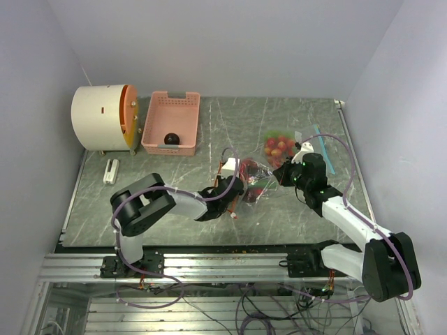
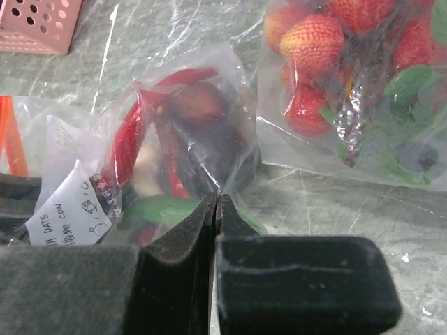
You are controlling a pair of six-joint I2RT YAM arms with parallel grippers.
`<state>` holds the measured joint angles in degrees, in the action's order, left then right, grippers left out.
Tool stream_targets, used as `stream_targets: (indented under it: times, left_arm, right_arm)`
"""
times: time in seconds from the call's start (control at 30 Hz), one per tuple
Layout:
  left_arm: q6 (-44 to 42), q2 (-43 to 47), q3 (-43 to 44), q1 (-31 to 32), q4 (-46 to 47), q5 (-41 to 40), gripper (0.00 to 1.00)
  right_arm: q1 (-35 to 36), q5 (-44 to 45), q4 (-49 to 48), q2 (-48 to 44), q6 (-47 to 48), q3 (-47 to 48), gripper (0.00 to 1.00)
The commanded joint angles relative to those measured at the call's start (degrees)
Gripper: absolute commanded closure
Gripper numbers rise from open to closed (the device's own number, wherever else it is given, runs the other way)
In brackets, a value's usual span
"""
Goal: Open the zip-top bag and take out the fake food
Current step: Pick up the fake vegetable from the zipper food storage bag.
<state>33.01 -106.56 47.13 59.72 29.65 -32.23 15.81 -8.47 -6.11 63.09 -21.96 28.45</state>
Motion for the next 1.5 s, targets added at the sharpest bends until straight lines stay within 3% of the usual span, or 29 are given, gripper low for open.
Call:
stream_targets:
  times: [0.0, 0.07, 0.67, 0.83, 1.0, 1.23, 1.47]
  left_arm:
    - [-0.8, 3.8, -2.3, 0.1, -3.8, -1.5, 0.89]
    - [-0.7, 5.8, -3.2, 0.2, -5.5, -0.7, 0.93]
    - [2.9, 35.6, -11.4, 0.1, -33.8, 1.0, 0.93]
    - [1.7, 46.3, -9.3, -0.2, -43.5, 5.2, 0.93]
    - [2.5, 49.9, -0.5, -0.9, -62.2, 7.3, 0.92]
    - [3.6, 57.3, 5.3, -0.9, -70.4, -8.2, 0.9]
    - [-6.6, 52.1, 10.2, -3.6, -60.6, -21.2, 0.93]
  right_arm:
    - [-0.2, 0.0, -0.6, -0.9, 0.6, -0.5, 1.0]
    - [-0.2, 0.1, -0.1, -0.9, 0.6, 0.0, 1.0]
    - [-0.3, 3.1, 4.5, -0.7, 1.7, 4.5, 1.0]
    - [-0.3, 3.7, 4.8, -0.6, 2.0, 4.8, 1.0]
    - [-0.2, 3.3, 4.2, 0.2, 2.0, 4.9, 1.0]
    - [-0.2, 2.4, 3.1, 1.2, 1.8, 4.7, 1.0]
    - [-0.3, 1.3, 2.2, 2.2, 1.6, 4.6, 1.0]
